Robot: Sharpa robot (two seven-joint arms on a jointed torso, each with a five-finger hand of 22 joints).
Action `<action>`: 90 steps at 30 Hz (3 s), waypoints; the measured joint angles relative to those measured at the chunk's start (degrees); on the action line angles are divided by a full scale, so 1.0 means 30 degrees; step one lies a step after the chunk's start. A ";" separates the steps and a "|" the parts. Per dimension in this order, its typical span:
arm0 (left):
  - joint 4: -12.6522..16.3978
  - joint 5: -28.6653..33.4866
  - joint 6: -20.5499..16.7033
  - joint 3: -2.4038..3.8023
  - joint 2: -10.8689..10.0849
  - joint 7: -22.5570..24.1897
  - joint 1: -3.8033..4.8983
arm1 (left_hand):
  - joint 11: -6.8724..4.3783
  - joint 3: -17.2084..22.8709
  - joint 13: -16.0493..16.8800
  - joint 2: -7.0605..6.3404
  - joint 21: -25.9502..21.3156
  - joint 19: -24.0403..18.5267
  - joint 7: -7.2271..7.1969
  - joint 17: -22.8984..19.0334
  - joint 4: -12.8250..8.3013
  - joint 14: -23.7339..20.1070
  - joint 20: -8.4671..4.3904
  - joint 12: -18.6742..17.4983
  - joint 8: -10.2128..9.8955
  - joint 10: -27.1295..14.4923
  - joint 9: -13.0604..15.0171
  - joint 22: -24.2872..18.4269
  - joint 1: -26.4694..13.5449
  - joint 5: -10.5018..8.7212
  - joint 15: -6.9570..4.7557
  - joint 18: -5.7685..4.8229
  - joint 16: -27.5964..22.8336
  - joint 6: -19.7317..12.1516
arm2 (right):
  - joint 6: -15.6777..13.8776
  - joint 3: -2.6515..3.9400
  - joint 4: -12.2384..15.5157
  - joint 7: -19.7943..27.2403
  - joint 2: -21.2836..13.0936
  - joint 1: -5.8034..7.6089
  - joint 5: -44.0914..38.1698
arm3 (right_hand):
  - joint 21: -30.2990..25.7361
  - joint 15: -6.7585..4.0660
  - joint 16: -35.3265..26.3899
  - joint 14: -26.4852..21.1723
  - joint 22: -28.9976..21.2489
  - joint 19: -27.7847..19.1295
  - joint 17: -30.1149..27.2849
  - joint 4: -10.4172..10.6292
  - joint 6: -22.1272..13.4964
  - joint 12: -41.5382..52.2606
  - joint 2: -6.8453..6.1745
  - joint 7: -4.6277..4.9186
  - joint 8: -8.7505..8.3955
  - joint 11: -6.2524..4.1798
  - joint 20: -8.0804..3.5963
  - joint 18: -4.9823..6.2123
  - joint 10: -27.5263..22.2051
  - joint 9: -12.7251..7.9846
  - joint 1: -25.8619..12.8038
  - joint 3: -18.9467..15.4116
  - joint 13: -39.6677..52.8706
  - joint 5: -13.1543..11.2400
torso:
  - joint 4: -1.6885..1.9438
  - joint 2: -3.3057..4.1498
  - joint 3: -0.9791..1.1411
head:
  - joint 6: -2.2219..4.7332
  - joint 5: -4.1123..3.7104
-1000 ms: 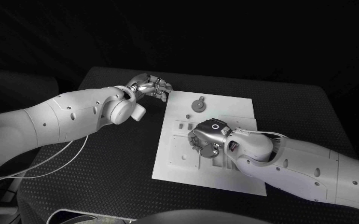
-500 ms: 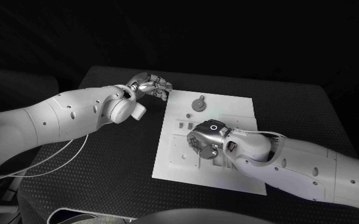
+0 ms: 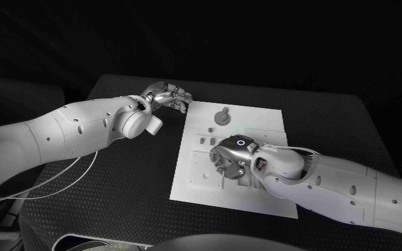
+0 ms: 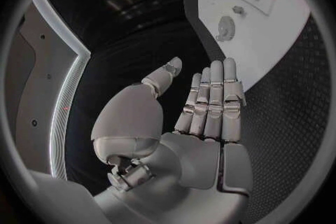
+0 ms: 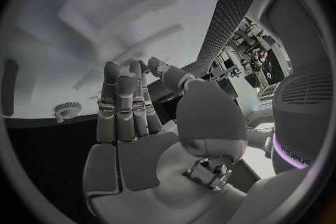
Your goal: Assemble the parts on the task board
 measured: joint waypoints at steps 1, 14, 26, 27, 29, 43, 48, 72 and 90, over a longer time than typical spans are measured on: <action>0.0000 0.0000 0.0006 0.0000 -0.0004 -0.0005 0.0000 | 0.0000 -0.0001 -0.0017 0.0000 0.0000 0.0000 0.0000 0.0000 0.0000 0.0000 0.0000 0.0000 0.0000 0.0000 0.0000 0.0000 0.0000 0.0000 0.0000 -0.0008 0.0000 0.0000 | -0.0022 -0.0004 0.0001 0.0024 -0.0018 -0.0004 0.0059 | 0.0000 0.0047 0.0006 -0.0039 0.0000 -0.0038 -0.0017 0.0059 -0.0217 -0.0079 -0.0277 0.0119 -0.0168 0.0083 0.0036 0.0007 -0.0086 -0.0083 -0.0062 -0.0106 0.0000 0.0000 | -0.0005 0.0000 -0.0002 | 0.0004 -0.0002; 0.0000 -0.0005 0.0120 0.0001 -0.0012 -0.0062 0.0002 | -0.0001 -0.0043 -0.0059 0.0000 -0.0075 -0.0001 0.0000 0.0043 0.0042 0.0000 0.0001 0.0000 0.0000 -0.0001 -0.0024 -0.0018 0.0000 0.0000 0.0000 0.0169 -0.0074 0.0000 | -0.0647 -0.0104 0.0413 0.0214 -0.0774 0.0027 0.0563 | 0.0222 0.0595 0.0273 -0.0516 -0.0002 -0.0445 -0.0046 0.0108 -0.1226 -0.0919 -0.1061 0.0589 -0.0677 0.0639 0.0175 -0.0046 -0.1333 -0.0402 -0.0573 -0.1205 -0.0140 -0.0148 | -0.0011 0.0000 0.0018 | 0.0114 -0.0141; -0.0065 -0.0008 0.0129 0.0001 -0.0017 -0.0033 0.0004 | -0.0001 -0.0043 -0.0057 0.0000 -0.0075 -0.0001 0.0000 0.0091 0.0042 0.0000 0.0001 0.0000 0.0000 -0.0001 -0.0023 -0.0017 0.0000 0.0000 0.0000 0.0174 -0.0074 0.0000 | -0.1778 0.1078 0.1617 0.0218 -0.3051 0.0835 0.1239 | 0.0591 0.0479 0.0605 -0.0398 -0.0003 -0.0438 -0.0118 -0.0023 -0.0706 -0.0512 -0.0537 0.0289 -0.0399 0.0235 0.0173 -0.0055 -0.0701 -0.0386 -0.0034 -0.1336 0.0338 -0.0148 | -0.0027 0.0002 0.0035 | 0.0547 -0.0582; -0.0066 -0.0008 0.0122 0.0001 -0.0024 -0.0013 0.0004 | -0.0002 -0.0043 -0.0057 0.0000 -0.0075 -0.0001 0.0000 0.0093 0.0042 0.0000 0.0001 0.0000 0.0000 -0.0001 -0.0022 -0.0017 0.0001 0.0000 0.0000 0.0174 -0.0074 0.0000 | -0.1811 0.1287 0.1659 0.0225 -0.3307 0.0878 0.1324 | 0.0591 0.0479 0.0605 -0.0398 -0.0003 -0.0437 -0.0134 -0.0023 -0.0667 -0.0512 -0.0537 0.0252 -0.0365 0.0235 0.0174 -0.0056 -0.0701 -0.0377 -0.0034 -0.1336 0.0362 -0.0147 | -0.0031 0.0002 0.0035 | 0.0599 -0.0630; -0.0070 -0.0008 0.0107 0.0001 -0.0038 0.0034 0.0004 | -0.0002 -0.0043 -0.0057 0.0000 -0.0075 -0.0001 0.0000 0.0125 0.0042 0.0000 0.0002 0.0000 0.0094 -0.0001 -0.0022 -0.0016 0.0001 0.0000 0.0000 0.0175 -0.0074 0.0000 | -0.1852 0.1679 0.1670 0.0240 -0.3829 0.1008 0.1557 | 0.0591 0.0479 0.0604 -0.0398 -0.0003 -0.0437 -0.0140 -0.0077 -0.0647 -0.0513 -0.0537 0.0235 -0.0306 0.0235 0.0174 -0.0058 -0.0701 -0.0375 -0.0034 -0.1389 0.0365 -0.0147 | -0.0033 0.0002 0.0037 | 0.0718 -0.0743; -0.0343 -0.0008 0.0096 0.0001 0.0035 0.0224 0.0004 | 0.0067 -0.0043 -0.0056 0.0001 -0.0146 -0.0002 -0.0067 0.0188 0.0042 0.0000 0.0002 0.0000 0.0095 0.0073 -0.0021 -0.0015 0.0001 0.0000 0.0000 0.0178 -0.0148 0.0068 | -0.0785 0.1820 0.1214 0.0169 -0.5213 0.1559 0.2049 | 0.0590 0.0997 0.0518 -0.1610 -0.0004 -0.1546 -0.0436 0.0533 -0.1368 -0.1266 -0.1568 -0.0640 -0.0554 0.0929 0.0499 -0.0178 -0.2163 -0.0643 -0.0765 -0.2161 0.0197 -0.0147 | -0.0051 -0.0015 0.0051 | 0.1159 -0.1099; -0.0420 -0.0008 0.0097 0.0000 0.0084 0.0244 0.0004 | 0.0067 -0.0042 -0.0072 0.0000 -0.0146 -0.0001 -0.0067 0.0204 0.0042 0.0001 0.0002 0.0000 0.0095 0.0073 -0.0020 -0.0015 0.0001 0.0000 0.0000 0.0178 -0.0148 0.0067 | -0.0232 0.1790 0.0891 0.0138 -0.4992 0.1554 0.2034 | 0.0590 0.1092 0.0529 -0.1842 -0.0005 -0.1707 -0.0454 0.0760 -0.1397 -0.1312 -0.1670 -0.0669 -0.0554 0.0953 0.0482 -0.0186 -0.2320 -0.0662 -0.0867 -0.2388 0.0197 -0.0147 | -0.0044 0.0002 0.0068 | 0.1188 -0.1155; -0.0498 -0.0008 0.0124 -0.0002 0.0053 0.0256 0.0003 | 0.0039 -0.0042 -0.0089 0.0001 -0.0146 0.0066 -0.0067 0.0233 0.0042 0.0001 0.0070 0.0000 0.0094 0.0095 -0.0018 -0.0013 0.0001 0.0000 0.0000 0.0178 -0.0147 0.0068 | 0.0720 0.1458 -0.0223 0.0144 -0.3908 0.0788 0.1355 | 0.1893 0.0270 0.1384 -0.0933 -0.0006 -0.1349 -0.0747 -0.0319 0.0959 -0.0274 0.0650 -0.0422 0.0489 0.0056 0.0136 -0.0322 -0.0251 -0.0363 0.0538 -0.2677 0.0861 -0.0147 | 0.0022 0.0013 0.0007 | 0.0888 -0.1243; -0.0495 -0.0008 0.0208 -0.0002 0.0024 0.0231 0.0003 | 0.0037 -0.0093 -0.0108 0.0034 -0.0198 0.0066 -0.0067 0.0272 0.0093 0.0001 0.0070 0.0000 0.0094 0.0095 -0.0017 -0.0012 -0.0033 0.0000 0.0000 0.0123 -0.0222 0.0067 | 0.0686 0.1468 -0.0349 0.0080 -0.3895 0.0786 0.0844 | 0.2144 -0.0053 0.1458 -0.0539 -0.0007 -0.1213 -0.0982 -0.0908 0.2165 0.0015 0.1932 -0.0906 0.0817 -0.0312 0.0000 -0.0359 0.0727 -0.0195 0.1176 -0.2141 0.1110 -0.0152 | 0.0005 0.0011 0.0011 | 0.0740 -0.1194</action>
